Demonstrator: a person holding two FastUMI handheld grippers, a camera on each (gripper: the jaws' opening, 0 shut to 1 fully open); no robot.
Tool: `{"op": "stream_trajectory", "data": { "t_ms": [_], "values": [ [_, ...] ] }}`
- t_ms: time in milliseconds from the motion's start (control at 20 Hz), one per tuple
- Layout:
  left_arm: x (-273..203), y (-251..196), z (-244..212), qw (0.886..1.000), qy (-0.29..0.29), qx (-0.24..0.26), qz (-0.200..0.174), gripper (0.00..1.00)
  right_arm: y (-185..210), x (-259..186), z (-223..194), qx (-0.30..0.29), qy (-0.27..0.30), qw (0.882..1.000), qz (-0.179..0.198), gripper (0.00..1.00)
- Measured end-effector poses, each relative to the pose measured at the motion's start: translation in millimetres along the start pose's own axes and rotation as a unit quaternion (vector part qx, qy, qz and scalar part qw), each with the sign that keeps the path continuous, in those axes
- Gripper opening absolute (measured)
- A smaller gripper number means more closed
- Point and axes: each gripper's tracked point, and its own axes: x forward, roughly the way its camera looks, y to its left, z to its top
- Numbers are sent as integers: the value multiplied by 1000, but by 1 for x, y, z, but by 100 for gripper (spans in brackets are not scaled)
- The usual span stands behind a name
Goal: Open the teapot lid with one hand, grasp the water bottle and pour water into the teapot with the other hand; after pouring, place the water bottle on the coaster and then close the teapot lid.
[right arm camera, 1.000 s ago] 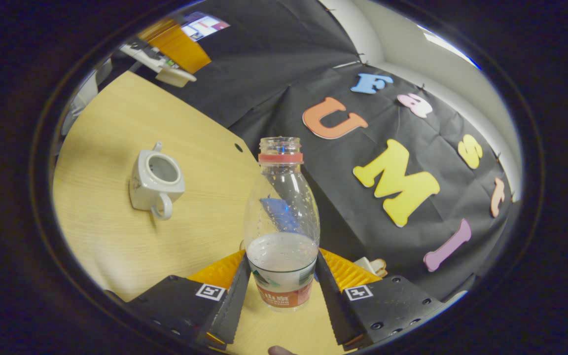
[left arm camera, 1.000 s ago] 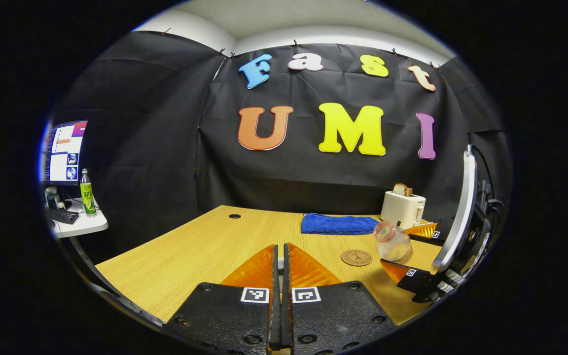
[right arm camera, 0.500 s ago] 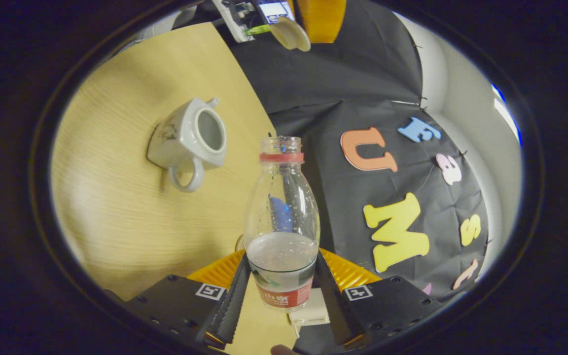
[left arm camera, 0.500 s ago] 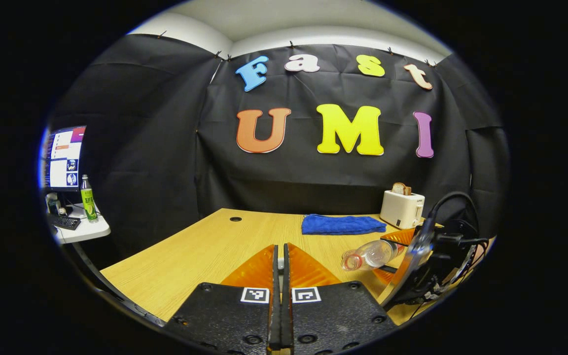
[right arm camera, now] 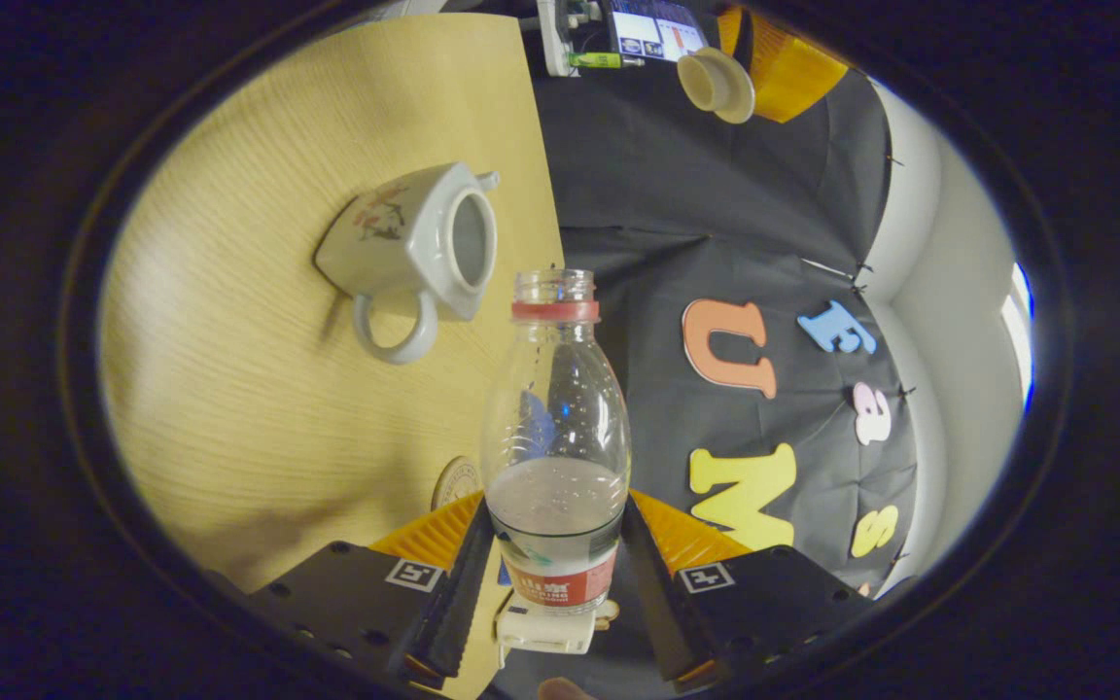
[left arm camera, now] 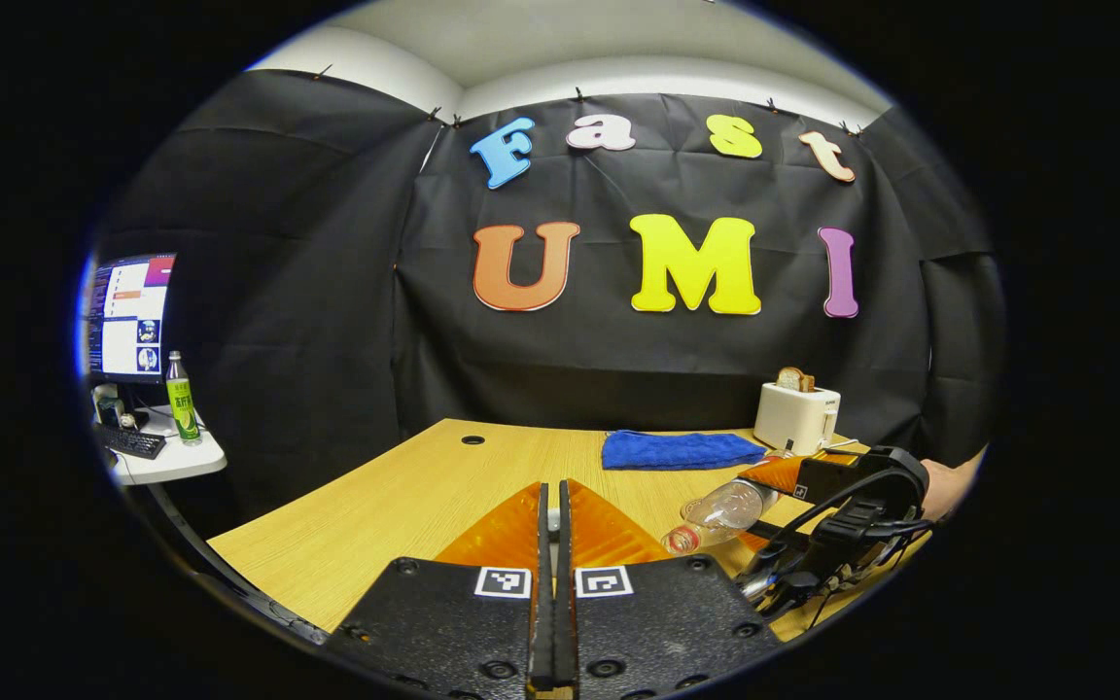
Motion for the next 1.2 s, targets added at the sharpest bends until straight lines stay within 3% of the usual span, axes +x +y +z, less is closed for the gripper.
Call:
{"op": "stream_trajectory", "data": {
  "t_ms": [1200],
  "values": [
    [-5, 8, 8, 1000, -8, 3, 2, 3, -40, 13, 19, -156, -41, 985, -62, 72]
  ]
}}
